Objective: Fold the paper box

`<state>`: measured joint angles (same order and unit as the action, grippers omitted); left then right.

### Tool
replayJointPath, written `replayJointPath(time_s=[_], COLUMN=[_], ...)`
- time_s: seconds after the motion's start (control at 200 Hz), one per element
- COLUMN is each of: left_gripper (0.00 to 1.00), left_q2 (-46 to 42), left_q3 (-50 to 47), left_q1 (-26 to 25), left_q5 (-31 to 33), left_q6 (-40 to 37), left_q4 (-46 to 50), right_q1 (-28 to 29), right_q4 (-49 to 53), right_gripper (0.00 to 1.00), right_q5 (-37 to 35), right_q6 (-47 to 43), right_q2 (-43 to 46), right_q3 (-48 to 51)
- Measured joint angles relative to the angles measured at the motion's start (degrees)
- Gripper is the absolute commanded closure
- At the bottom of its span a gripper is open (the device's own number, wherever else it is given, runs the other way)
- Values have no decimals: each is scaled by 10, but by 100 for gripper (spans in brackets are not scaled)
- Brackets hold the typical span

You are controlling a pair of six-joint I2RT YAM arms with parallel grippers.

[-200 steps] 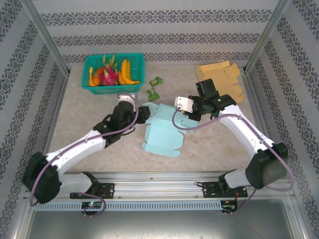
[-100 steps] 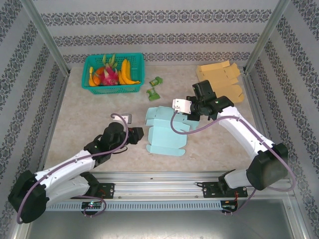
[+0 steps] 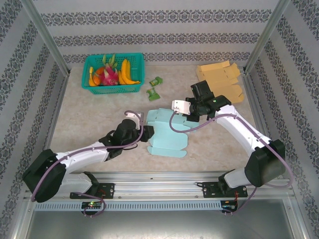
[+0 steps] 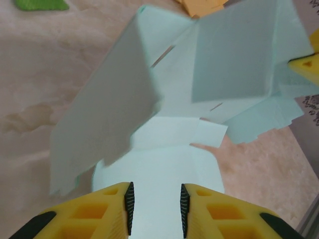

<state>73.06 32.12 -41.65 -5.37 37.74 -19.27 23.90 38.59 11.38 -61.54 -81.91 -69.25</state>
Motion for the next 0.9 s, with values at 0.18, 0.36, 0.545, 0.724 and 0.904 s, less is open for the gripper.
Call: replayJointPath(time_s=[0.18, 0.36, 0.545, 0.724, 0.904], left_gripper=[67, 68, 69, 71, 72], left_q2=[27, 63, 77, 92, 111], left_q3=[15, 16, 13, 13, 14], left_q1=[3, 42, 58, 60, 61], left_q5=[9, 10, 27, 85, 136], left_q6=[0, 0, 0, -2, -3], left_q4=[-24, -35, -38, -30, -15], right_q1=[0, 0, 0, 0, 0], right_q4=[0, 0, 0, -1, -1], right_gripper=[100, 100, 100, 100, 100], right_q5=[0, 0, 2, 6, 14], right_q6=[0, 0, 0, 0, 0], right_q2=[0, 0, 1, 3, 4], right_q3=[0, 0, 1, 1, 4])
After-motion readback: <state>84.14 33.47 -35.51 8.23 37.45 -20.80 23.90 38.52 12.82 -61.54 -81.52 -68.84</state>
